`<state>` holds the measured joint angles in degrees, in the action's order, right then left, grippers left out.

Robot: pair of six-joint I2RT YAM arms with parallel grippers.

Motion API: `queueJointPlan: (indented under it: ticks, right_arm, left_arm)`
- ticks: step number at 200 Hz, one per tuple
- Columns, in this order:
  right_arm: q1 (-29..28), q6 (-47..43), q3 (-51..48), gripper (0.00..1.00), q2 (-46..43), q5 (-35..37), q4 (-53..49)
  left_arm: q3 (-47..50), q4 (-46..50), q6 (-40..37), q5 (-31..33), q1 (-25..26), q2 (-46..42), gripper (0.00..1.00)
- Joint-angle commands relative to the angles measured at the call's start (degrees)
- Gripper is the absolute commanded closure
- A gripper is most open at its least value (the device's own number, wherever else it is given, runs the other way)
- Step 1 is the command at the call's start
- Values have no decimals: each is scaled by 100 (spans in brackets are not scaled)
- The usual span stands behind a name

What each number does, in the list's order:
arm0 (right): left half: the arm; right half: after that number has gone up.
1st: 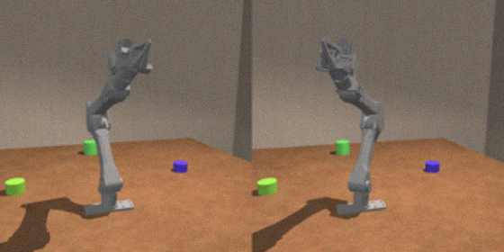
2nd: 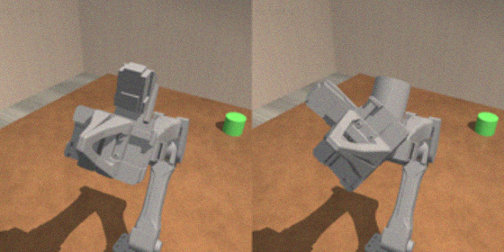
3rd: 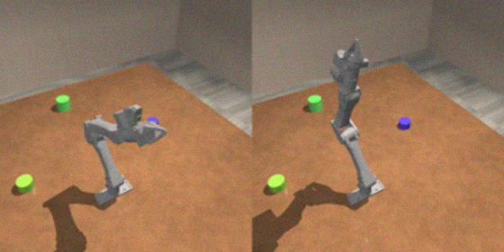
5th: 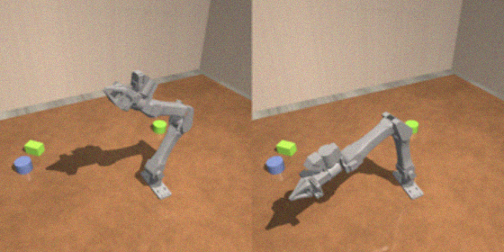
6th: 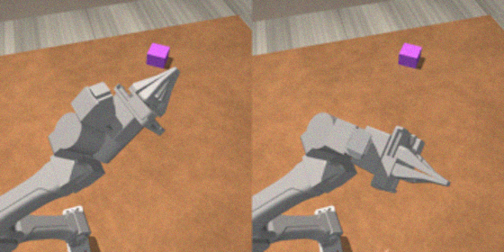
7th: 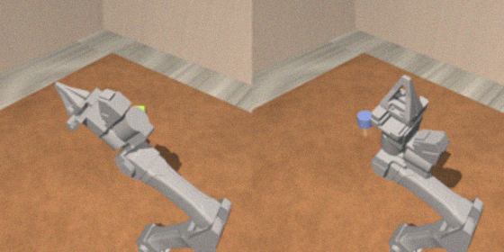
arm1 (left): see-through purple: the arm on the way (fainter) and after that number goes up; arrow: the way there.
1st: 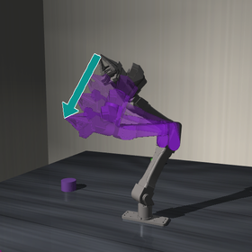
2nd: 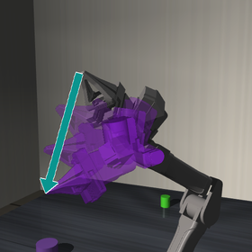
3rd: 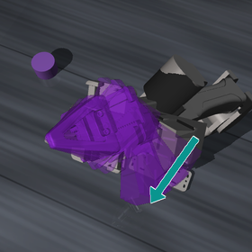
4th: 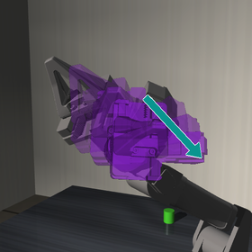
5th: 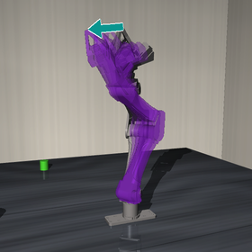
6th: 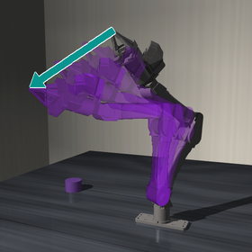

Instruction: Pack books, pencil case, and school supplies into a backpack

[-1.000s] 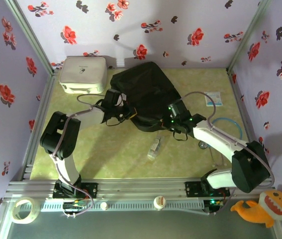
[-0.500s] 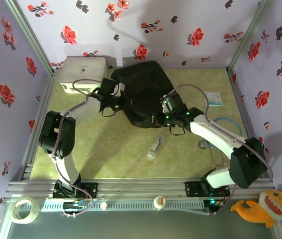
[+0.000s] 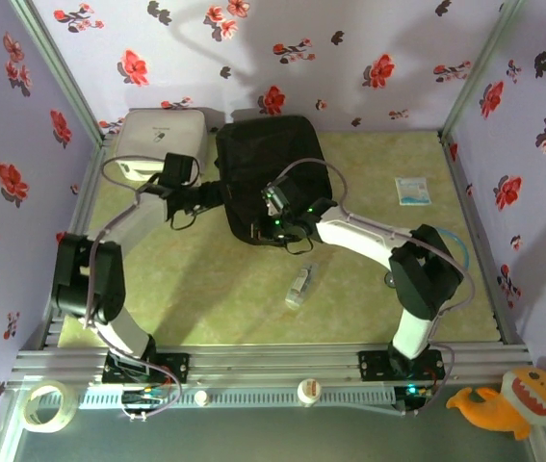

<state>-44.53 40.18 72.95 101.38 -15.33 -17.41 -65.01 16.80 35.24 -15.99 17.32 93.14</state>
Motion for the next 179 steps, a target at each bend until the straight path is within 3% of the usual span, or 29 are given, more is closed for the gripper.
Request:
queueJointPlan:
  ticks: [1,48,102,119,154,179]
  right_arm:
    - [-5,113,275,100,101,-72,181]
    - [-10,129,190,100,90,-55,148]
    - [-11,152,-4,100,-38,-49,203]
    - [-11,173,-54,100,-70,-25,215]
    - [6,233,-194,100,-251,269,45]
    - [88,333,-492,100,-586,501,-104]
  left_arm:
    - [608,-71,821,99,32,-552,35]
    - [1774,-2119,2811,-415,440,-867,30]
    - [1426,-2499,3263,-240,746,-140,33]
    - [1197,-2204,3135,-118,781,95,46]
    - [928,-1843,2883,145,808,305,100]
    - [750,-1492,2544,374,783,381,100]
